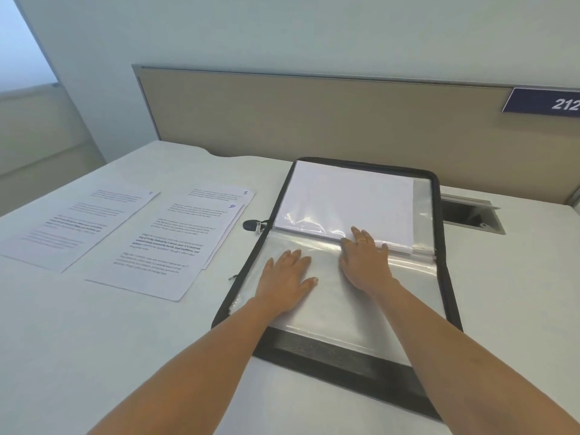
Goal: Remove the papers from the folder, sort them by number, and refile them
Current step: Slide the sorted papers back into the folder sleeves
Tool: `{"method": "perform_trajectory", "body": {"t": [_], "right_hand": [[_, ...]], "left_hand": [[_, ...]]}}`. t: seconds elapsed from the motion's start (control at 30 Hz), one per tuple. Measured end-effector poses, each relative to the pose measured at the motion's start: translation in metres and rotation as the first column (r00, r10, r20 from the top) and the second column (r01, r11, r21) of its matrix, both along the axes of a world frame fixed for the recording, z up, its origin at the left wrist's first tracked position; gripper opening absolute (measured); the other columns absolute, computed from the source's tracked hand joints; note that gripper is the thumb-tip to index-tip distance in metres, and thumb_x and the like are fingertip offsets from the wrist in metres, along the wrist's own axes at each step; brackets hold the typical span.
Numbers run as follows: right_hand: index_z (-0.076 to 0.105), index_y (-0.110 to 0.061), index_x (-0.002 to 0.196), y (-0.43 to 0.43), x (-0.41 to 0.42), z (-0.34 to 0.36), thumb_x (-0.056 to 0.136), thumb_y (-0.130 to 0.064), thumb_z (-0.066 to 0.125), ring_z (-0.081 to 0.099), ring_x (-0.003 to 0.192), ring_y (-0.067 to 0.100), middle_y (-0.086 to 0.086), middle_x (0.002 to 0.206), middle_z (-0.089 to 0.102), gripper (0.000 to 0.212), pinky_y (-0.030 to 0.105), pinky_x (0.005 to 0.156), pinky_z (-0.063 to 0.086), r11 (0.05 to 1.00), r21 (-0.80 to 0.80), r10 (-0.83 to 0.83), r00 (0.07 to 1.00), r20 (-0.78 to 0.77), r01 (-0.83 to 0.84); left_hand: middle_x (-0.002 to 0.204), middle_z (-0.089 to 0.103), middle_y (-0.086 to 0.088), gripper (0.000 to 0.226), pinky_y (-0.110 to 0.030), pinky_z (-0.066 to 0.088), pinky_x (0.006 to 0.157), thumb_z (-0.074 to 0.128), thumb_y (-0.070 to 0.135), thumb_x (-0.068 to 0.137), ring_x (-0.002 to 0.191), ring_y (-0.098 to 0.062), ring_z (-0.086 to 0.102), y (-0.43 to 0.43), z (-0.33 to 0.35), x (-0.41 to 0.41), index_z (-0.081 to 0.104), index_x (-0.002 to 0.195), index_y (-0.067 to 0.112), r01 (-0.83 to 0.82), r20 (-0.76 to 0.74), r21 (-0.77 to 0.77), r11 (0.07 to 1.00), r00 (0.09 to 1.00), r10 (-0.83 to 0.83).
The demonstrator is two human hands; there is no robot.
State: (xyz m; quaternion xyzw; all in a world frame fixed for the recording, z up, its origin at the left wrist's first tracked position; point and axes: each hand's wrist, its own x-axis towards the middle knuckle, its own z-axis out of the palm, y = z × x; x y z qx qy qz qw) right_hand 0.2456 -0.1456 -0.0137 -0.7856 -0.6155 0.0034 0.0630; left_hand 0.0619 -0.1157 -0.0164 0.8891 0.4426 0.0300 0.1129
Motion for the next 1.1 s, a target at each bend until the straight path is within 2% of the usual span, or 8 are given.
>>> {"method": "perform_trajectory", "body": {"t": [0.1, 0.3, 0.57, 0.73, 0.87, 0.97, 1.0, 1.1], "right_hand": [[0.049, -0.018, 0.128, -0.002, -0.018, 0.004, 0.093, -0.037, 0.020, 0.019, 0.143, 0.017, 0.002, 0.155, 0.022, 0.049, 0.049, 0.110, 0.023, 0.999, -0.003, 0.044, 0.997, -0.061, -0.044], [0.059, -0.015, 0.111, 0.012, -0.063, 0.025, 0.094, -0.027, 0.039, 0.052, 0.113, 0.024, 0.004, 0.117, 0.057, 0.029, 0.035, 0.092, 0.038, 0.997, -0.068, 0.030, 0.999, 0.045, -0.026], [0.064, -0.010, 0.089, 0.076, -0.152, 0.050, 0.089, -0.015, 0.047, 0.060, 0.095, 0.026, 0.007, 0.097, 0.063, 0.018, 0.025, 0.070, 0.039, 0.999, 0.037, 0.049, 0.945, -0.323, -0.039], [0.060, -0.005, 0.112, 0.125, -0.198, 0.053, 0.091, -0.017, 0.052, 0.054, 0.109, 0.024, 0.009, 0.120, 0.059, 0.025, 0.027, 0.084, 0.041, 0.999, -0.040, -0.049, 0.762, -0.645, 0.031], [0.045, 0.000, 0.133, 0.151, -0.222, 0.045, 0.093, -0.020, 0.056, 0.047, 0.122, 0.025, 0.010, 0.134, 0.048, 0.046, 0.026, 0.091, 0.038, 0.980, -0.169, -0.199, 0.601, -0.774, 0.107], [0.054, -0.003, 0.081, 0.167, -0.232, 0.042, 0.088, -0.011, 0.057, 0.053, 0.071, 0.021, 0.008, 0.082, 0.054, 0.011, 0.026, 0.061, 0.042, 0.934, -0.186, -0.316, 0.468, -0.825, 0.304], [0.046, -0.006, 0.068, 0.174, -0.234, 0.040, 0.086, -0.009, 0.058, 0.044, 0.058, 0.017, 0.005, 0.068, 0.047, 0.023, 0.024, 0.053, 0.036, 0.907, -0.213, -0.356, 0.392, -0.848, 0.362], [0.046, -0.004, 0.069, 0.184, -0.237, 0.038, 0.085, -0.004, 0.058, 0.043, 0.056, 0.018, 0.006, 0.062, 0.042, 0.020, 0.026, 0.057, 0.038, 0.858, -0.272, -0.386, 0.197, -0.901, 0.435]], "left_hand": [[0.157, 0.018, 0.001, 0.054, -0.042, 0.011, 0.116, 0.035, 0.046, 0.098, 0.145, -0.016, 0.012, 0.000, 0.002, -0.009, 0.028, 0.146, 0.022, 0.002, 0.013, -0.018, 1.000, 1.000, -0.002], [0.139, 0.048, 0.008, 0.036, -0.037, 0.018, 0.113, 0.043, 0.041, 0.096, 0.129, -0.010, 0.041, 0.018, 0.014, -0.046, 0.054, 0.127, 0.025, -0.047, 0.140, -0.016, 0.999, 0.989, 0.049], [0.132, 0.054, 0.009, 0.034, -0.030, 0.029, 0.105, 0.049, 0.039, 0.095, 0.119, -0.012, 0.051, 0.079, 0.024, -0.144, 0.056, 0.123, 0.023, -0.266, 0.183, 0.046, 0.963, 0.950, 0.253], [0.148, 0.037, 0.001, 0.046, -0.034, 0.025, 0.111, 0.047, 0.041, 0.095, 0.137, -0.015, 0.032, 0.124, 0.014, -0.204, 0.044, 0.136, 0.020, -0.315, 0.115, 0.051, 0.948, 0.944, 0.308], [0.157, 0.017, 0.000, 0.058, -0.041, 0.013, 0.116, 0.039, 0.048, 0.097, 0.145, -0.016, 0.013, 0.151, 0.007, -0.235, 0.026, 0.147, 0.022, -0.323, 0.046, 0.036, 0.946, 0.946, 0.322], [0.159, 0.009, 0.001, 0.061, -0.043, 0.006, 0.117, 0.032, 0.052, 0.097, 0.146, -0.016, 0.004, 0.163, -0.002, -0.251, 0.018, 0.149, 0.024, -0.327, 0.011, -0.018, 0.945, 0.945, 0.327], [0.159, 0.007, 0.001, 0.061, -0.044, 0.004, 0.117, 0.030, 0.052, 0.097, 0.146, -0.016, 0.002, 0.163, -0.006, -0.255, 0.016, 0.150, 0.025, -0.326, 0.006, -0.028, 0.945, 0.945, 0.326], [0.159, 0.004, 0.002, 0.060, -0.044, 0.000, 0.117, 0.026, 0.053, 0.098, 0.146, -0.016, -0.001, 0.162, -0.016, -0.260, 0.013, 0.150, 0.026, -0.336, 0.017, -0.009, 0.942, 0.942, 0.336]]}}
